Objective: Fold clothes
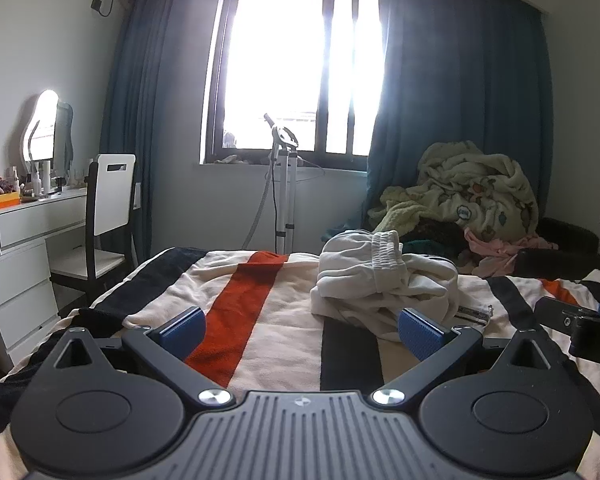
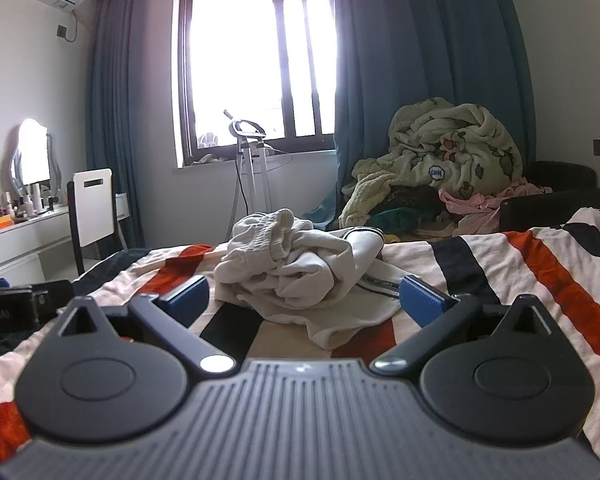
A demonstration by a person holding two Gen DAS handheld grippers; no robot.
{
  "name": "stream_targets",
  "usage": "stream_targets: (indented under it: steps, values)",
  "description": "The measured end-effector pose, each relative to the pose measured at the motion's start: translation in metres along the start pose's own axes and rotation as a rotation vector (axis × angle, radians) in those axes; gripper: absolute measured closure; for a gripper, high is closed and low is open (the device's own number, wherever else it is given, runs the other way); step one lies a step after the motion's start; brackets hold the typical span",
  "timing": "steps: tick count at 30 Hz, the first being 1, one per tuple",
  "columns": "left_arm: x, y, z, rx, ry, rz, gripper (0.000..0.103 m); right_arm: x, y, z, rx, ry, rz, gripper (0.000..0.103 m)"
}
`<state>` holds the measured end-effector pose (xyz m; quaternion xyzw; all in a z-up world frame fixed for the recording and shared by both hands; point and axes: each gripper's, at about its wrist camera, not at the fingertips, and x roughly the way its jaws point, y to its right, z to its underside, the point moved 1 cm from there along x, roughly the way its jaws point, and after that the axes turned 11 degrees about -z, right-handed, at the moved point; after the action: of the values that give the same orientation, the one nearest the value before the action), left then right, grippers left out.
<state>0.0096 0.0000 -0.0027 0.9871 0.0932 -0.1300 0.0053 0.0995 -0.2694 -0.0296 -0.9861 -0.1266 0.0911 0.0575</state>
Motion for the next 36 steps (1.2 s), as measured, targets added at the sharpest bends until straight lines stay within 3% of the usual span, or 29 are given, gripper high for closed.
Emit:
stream_targets:
  steps: [36]
  values:
    - [0.0031, 0.0021, 0.0013, 0.033, -0.013, -0.032, 0.000, 0.0064, -0.0013, 0.0048, -0.005, -0.019, 0.008, 0.000]
